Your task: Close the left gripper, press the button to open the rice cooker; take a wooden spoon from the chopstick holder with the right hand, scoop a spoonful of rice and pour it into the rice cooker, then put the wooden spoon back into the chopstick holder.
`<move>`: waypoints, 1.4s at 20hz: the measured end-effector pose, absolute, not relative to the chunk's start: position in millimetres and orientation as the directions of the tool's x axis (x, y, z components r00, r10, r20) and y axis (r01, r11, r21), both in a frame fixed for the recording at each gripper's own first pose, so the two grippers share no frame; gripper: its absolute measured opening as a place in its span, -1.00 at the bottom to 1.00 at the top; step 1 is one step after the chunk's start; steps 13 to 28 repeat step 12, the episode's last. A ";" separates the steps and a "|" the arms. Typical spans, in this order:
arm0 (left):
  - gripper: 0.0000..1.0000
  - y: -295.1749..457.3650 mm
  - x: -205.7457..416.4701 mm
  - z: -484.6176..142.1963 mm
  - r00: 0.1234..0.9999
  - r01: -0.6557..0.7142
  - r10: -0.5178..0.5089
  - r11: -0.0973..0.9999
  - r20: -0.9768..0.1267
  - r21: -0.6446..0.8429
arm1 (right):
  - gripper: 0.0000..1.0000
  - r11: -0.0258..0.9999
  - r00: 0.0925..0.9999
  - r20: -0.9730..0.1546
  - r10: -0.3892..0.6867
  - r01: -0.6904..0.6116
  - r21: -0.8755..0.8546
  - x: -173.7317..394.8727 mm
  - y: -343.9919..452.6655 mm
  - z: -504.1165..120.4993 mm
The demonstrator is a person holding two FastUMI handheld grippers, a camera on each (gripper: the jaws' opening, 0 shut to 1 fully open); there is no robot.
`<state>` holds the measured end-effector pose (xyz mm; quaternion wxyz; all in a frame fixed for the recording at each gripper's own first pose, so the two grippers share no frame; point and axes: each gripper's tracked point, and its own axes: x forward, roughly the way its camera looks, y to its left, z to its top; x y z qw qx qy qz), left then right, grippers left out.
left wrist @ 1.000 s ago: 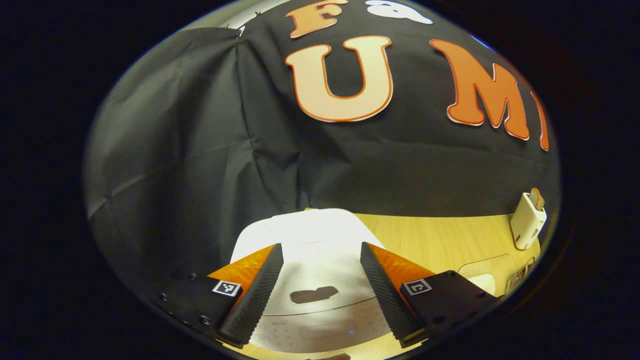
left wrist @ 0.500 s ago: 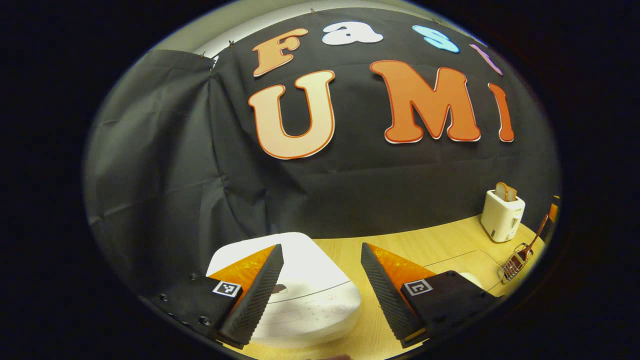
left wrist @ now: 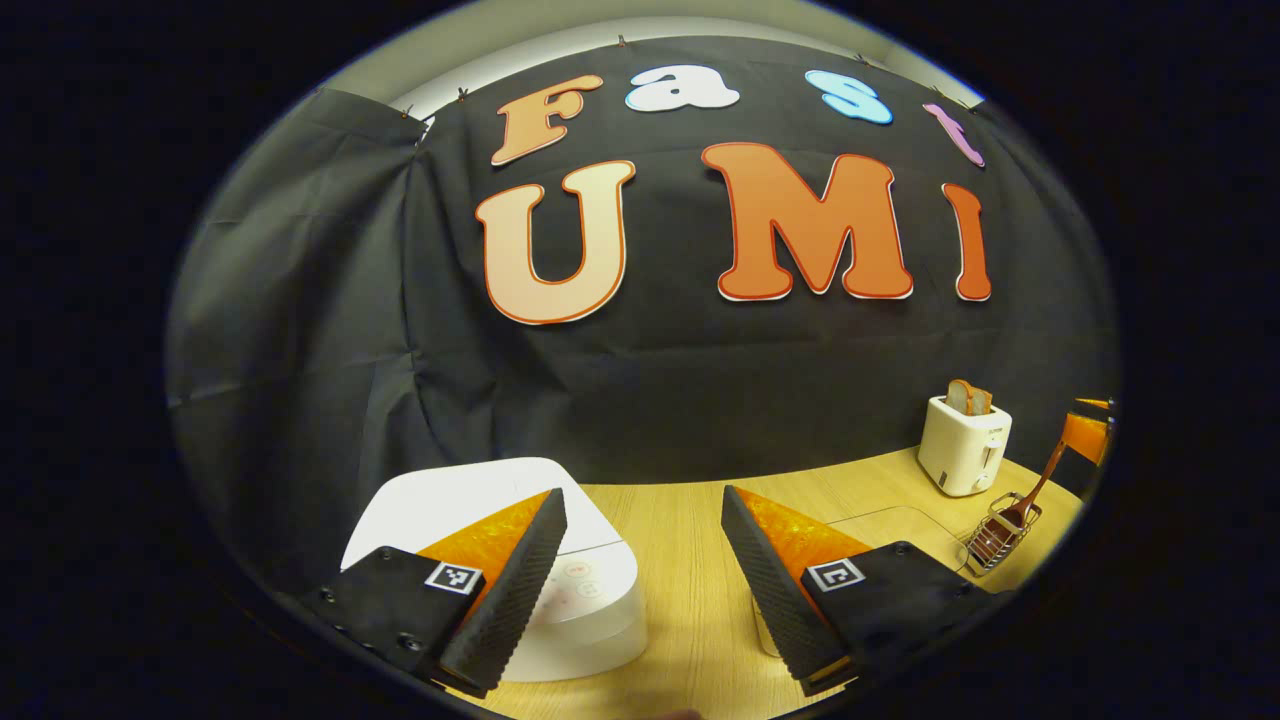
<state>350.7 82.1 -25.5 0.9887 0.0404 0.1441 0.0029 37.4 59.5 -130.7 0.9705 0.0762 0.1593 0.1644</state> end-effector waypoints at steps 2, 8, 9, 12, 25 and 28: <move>0.99 73.2 347.9 -25.4 0.965 0.020 0.000 0.997 -0.262 0.073 | 0.67 0.939 0.901 -0.273 0.337 -0.300 0.170 35.8 61.0 -131.3; 1.00 65.8 351.4 -26.7 0.968 0.053 -0.032 0.996 -0.251 0.077 | 0.68 0.934 0.900 -0.259 0.351 -0.319 0.159 31.7 69.5 -131.3; 1.00 64.2 352.3 -26.2 0.968 0.057 -0.037 0.995 -0.248 0.078 | 0.68 0.936 0.901 -0.259 0.348 -0.317 0.155 31.5 69.0 -131.4; 1.00 57.6 354.6 -24.5 0.968 0.078 -0.058 0.994 -0.243 0.075 | 0.67 0.938 0.904 -0.260 0.341 -0.310 0.153 32.5 67.6 -132.2; 1.00 57.6 354.6 -24.5 0.968 0.078 -0.058 0.994 -0.243 0.075 | 0.67 0.938 0.904 -0.260 0.341 -0.310 0.153 32.5 67.6 -132.2; 1.00 57.6 354.6 -24.5 0.968 0.078 -0.058 0.994 -0.243 0.075 | 0.67 0.938 0.904 -0.260 0.341 -0.310 0.153 32.5 67.6 -132.2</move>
